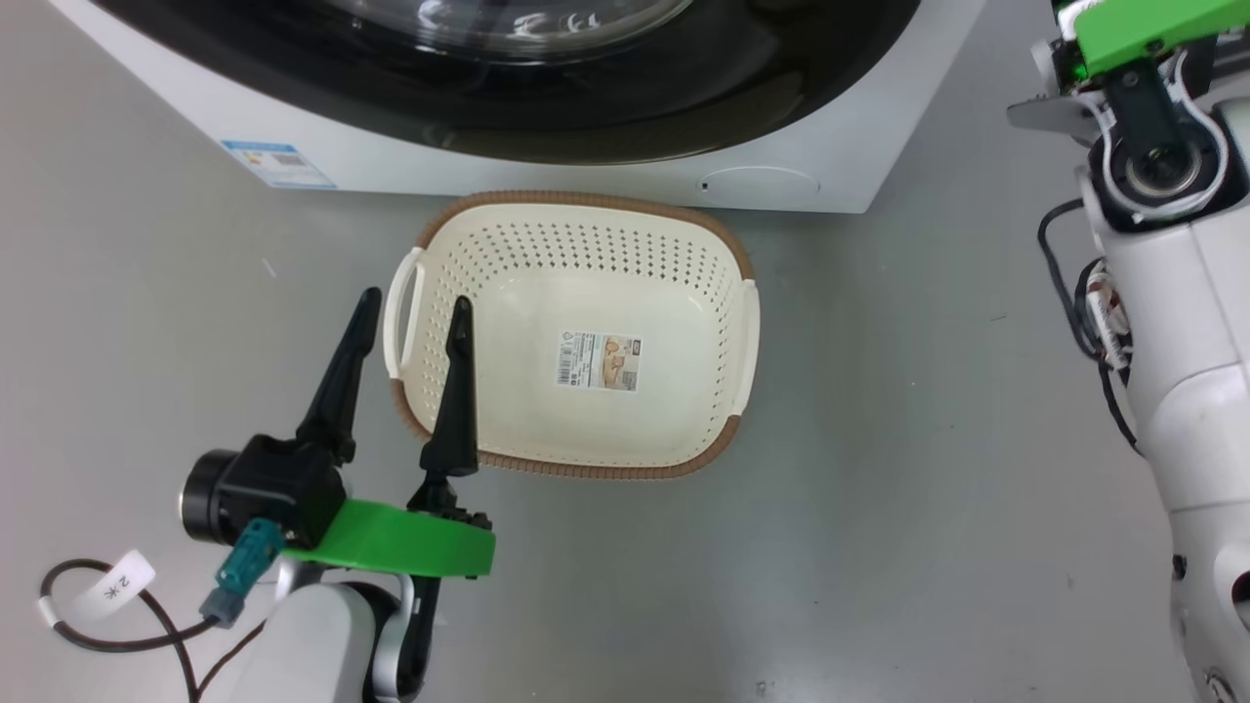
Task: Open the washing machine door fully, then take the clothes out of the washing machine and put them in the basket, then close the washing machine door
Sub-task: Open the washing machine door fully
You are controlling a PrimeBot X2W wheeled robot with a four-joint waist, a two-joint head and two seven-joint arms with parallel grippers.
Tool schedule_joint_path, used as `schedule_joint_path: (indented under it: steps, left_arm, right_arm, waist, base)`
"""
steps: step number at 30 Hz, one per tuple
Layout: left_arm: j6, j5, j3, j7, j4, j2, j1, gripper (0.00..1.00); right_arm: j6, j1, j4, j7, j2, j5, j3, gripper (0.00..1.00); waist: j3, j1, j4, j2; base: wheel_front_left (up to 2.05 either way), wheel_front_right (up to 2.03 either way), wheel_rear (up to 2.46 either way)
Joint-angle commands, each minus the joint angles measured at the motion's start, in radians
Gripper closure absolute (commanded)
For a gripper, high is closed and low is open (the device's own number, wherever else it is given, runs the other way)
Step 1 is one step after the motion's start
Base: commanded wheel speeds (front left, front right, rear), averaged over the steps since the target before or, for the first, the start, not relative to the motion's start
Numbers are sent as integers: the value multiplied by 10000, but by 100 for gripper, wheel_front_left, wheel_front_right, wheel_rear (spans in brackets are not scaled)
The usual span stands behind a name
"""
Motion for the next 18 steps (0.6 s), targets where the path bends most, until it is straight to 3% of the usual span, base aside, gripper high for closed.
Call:
schedule_joint_path:
  steps: [1,18]
  left_arm:
    - [110,-77,215,-120,-197,122,-138,0]
    - [174,-404,-181,-120,-69,122,-382,0]
  right_arm:
    - [6,-388,-71,431,111,359,105,100]
    - [6,-1881,1469,2450,-296,736,517,100]
  waist:
    - [123,0,132,-1]
    - [399,0,624,-1]
  base:
    - [0,0,0]
    - [0,0,0]
